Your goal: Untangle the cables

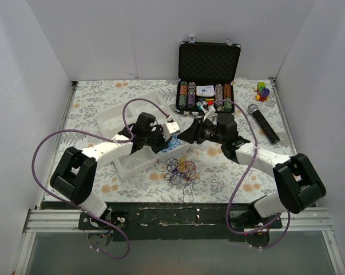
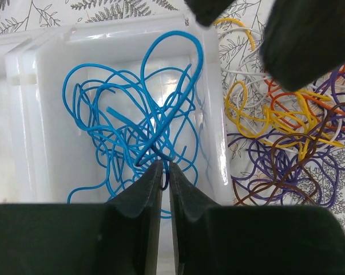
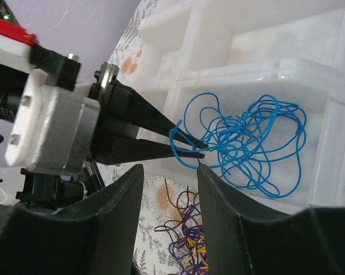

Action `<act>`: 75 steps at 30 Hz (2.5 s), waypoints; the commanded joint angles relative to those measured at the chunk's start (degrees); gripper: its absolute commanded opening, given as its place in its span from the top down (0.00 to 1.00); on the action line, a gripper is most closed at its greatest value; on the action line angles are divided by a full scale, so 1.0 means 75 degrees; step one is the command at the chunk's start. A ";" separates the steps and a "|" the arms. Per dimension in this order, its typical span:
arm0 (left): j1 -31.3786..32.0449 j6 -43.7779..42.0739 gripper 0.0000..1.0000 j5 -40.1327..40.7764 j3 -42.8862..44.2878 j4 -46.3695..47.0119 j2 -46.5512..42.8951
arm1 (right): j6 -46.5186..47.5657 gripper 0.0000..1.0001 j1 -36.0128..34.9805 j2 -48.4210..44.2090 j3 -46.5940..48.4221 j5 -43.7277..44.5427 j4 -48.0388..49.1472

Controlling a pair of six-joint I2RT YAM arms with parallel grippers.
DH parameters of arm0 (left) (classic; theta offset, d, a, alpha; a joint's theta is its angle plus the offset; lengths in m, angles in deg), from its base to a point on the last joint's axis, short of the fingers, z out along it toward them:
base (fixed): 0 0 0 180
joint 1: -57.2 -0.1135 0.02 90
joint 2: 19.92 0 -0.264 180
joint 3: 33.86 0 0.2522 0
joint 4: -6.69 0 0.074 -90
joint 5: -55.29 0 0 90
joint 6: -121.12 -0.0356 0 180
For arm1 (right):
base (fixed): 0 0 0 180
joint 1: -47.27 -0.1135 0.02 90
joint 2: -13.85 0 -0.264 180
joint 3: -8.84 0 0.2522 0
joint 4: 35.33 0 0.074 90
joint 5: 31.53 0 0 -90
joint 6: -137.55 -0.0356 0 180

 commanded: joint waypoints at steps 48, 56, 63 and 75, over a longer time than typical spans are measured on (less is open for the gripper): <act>-0.1824 0.2779 0.46 -0.1493 0.1935 -0.1839 -0.4384 | 0.4483 0.30 -0.3400 0.1124 0.2323 0.2690 -0.4748; -0.1836 0.3306 0.46 -0.1247 0.1911 -0.1992 -0.5041 | 0.5773 0.34 -0.4608 0.1957 0.3133 0.4707 -0.5512; -0.1847 0.3600 0.46 -0.0861 0.1689 -0.1828 -0.5498 | 0.5938 0.46 -0.4679 0.2320 0.3250 0.5726 -0.5348; -0.1847 0.3448 0.46 -0.0578 0.1619 -0.1992 -0.5838 | 0.5821 0.94 -0.4679 0.2028 0.3168 0.5762 -0.4797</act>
